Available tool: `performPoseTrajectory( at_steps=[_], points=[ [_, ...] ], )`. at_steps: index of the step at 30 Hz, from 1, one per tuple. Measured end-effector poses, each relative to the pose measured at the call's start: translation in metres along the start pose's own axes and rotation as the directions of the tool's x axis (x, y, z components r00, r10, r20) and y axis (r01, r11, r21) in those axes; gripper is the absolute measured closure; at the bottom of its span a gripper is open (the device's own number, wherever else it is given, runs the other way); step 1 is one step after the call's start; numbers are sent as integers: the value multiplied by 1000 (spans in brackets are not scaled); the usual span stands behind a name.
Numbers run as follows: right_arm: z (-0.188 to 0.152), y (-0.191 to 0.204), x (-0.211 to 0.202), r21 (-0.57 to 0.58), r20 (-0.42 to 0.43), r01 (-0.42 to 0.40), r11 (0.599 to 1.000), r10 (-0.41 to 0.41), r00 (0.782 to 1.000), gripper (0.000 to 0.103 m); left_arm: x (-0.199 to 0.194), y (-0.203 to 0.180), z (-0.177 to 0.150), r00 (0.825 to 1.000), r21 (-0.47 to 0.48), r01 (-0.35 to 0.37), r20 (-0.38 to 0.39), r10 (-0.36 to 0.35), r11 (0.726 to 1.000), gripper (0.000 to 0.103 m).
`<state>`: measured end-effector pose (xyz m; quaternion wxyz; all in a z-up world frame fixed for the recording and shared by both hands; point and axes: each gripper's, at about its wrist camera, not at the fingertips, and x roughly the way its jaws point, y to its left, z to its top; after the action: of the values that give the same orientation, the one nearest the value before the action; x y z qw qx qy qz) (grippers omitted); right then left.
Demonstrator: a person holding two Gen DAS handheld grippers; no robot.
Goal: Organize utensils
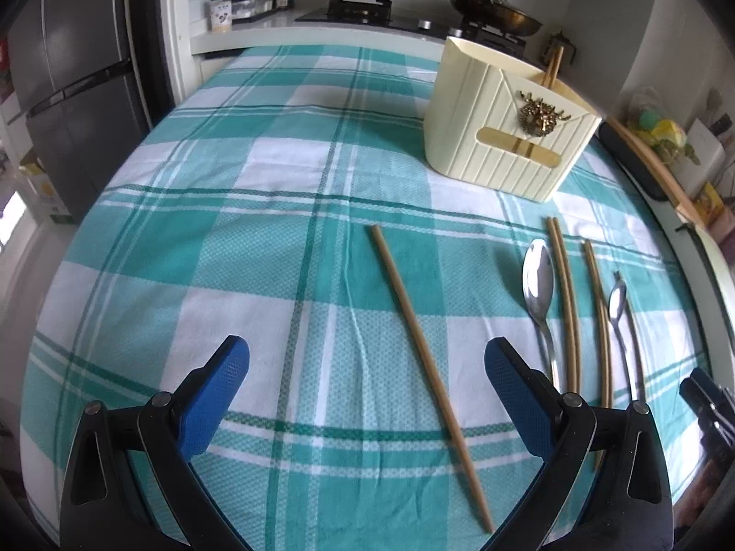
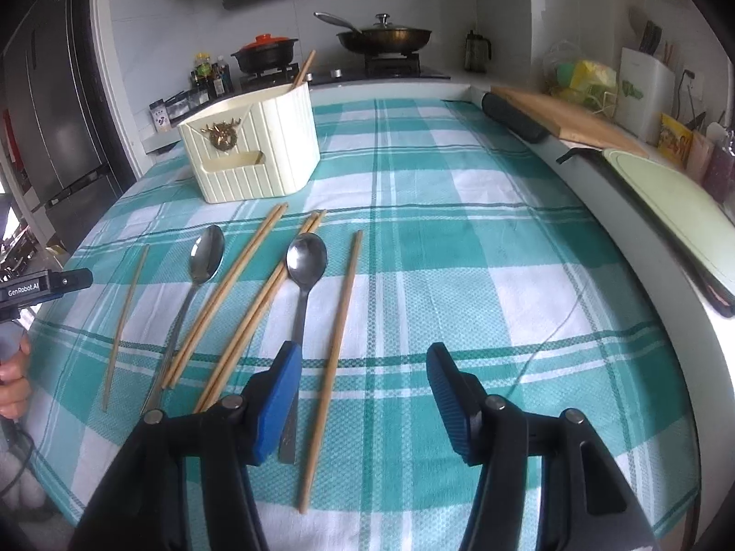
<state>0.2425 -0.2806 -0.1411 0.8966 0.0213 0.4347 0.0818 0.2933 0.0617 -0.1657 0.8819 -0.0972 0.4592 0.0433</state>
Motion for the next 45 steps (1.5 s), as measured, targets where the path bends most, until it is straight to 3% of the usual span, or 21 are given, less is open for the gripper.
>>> performPoseTrajectory(
  at_steps=[3,10,15,25,32,45],
  points=[
    [8,0,24,13,-60,-37,999,37,997,53,14,-6,2,999,6,-35,-16,35,999,1],
    [13,16,59,-97,-159,-12,995,-4,987,73,32,-23,-7,994,80,-98,-30,101,992,1],
    [14,24,60,-180,-170,23,983,-54,984,74,42,-28,-17,982,154,-182,-29,188,971,0],
    [14,25,60,-201,-173,26,979,-62,983,75,38,-4,-18,984,183,-164,-32,173,969,0],
    [15,25,61,-196,-178,21,980,-57,982,74,42,18,-17,992,106,-88,-78,96,991,0],
    [39,12,78,-192,-275,-51,980,-4,962,76,63,27,23,977,166,-20,-207,54,986,2]
  ],
)
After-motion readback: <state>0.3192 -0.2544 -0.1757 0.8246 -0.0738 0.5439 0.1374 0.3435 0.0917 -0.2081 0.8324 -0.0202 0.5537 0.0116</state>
